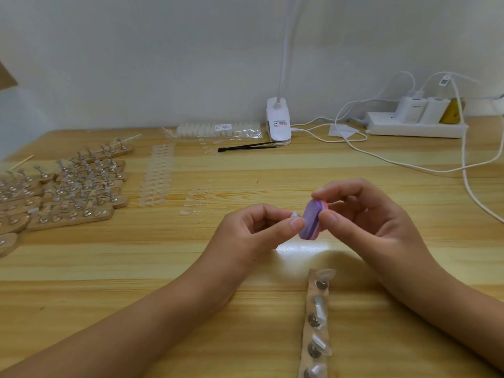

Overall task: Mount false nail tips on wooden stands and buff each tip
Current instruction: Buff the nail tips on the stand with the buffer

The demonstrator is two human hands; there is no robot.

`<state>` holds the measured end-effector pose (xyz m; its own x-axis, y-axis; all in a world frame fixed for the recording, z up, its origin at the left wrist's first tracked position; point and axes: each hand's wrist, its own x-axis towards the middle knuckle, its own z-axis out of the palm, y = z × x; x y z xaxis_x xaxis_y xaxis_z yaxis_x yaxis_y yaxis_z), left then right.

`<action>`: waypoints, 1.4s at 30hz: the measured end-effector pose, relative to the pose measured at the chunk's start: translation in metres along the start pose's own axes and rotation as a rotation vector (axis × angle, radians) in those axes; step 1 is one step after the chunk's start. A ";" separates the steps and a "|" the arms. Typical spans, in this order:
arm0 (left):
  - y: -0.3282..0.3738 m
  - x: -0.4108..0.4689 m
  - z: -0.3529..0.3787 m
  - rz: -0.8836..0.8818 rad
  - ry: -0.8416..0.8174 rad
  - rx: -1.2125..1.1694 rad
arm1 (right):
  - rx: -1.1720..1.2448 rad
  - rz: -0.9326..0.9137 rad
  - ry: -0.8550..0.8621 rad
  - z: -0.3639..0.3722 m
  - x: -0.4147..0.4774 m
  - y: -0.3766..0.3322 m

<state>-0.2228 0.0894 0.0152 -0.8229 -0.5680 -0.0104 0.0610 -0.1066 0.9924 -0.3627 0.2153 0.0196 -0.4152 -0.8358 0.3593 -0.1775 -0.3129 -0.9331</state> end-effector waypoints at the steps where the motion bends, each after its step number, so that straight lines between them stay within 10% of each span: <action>1: 0.000 0.000 -0.001 -0.003 0.004 -0.001 | 0.005 0.008 -0.013 0.001 0.000 0.000; 42: -0.001 0.000 -0.002 0.003 -0.002 0.019 | 0.059 -0.055 0.008 0.007 -0.001 0.003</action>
<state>-0.2221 0.0878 0.0144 -0.8238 -0.5669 -0.0071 0.0526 -0.0889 0.9947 -0.3569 0.2117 0.0160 -0.4131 -0.8134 0.4097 -0.1475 -0.3841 -0.9114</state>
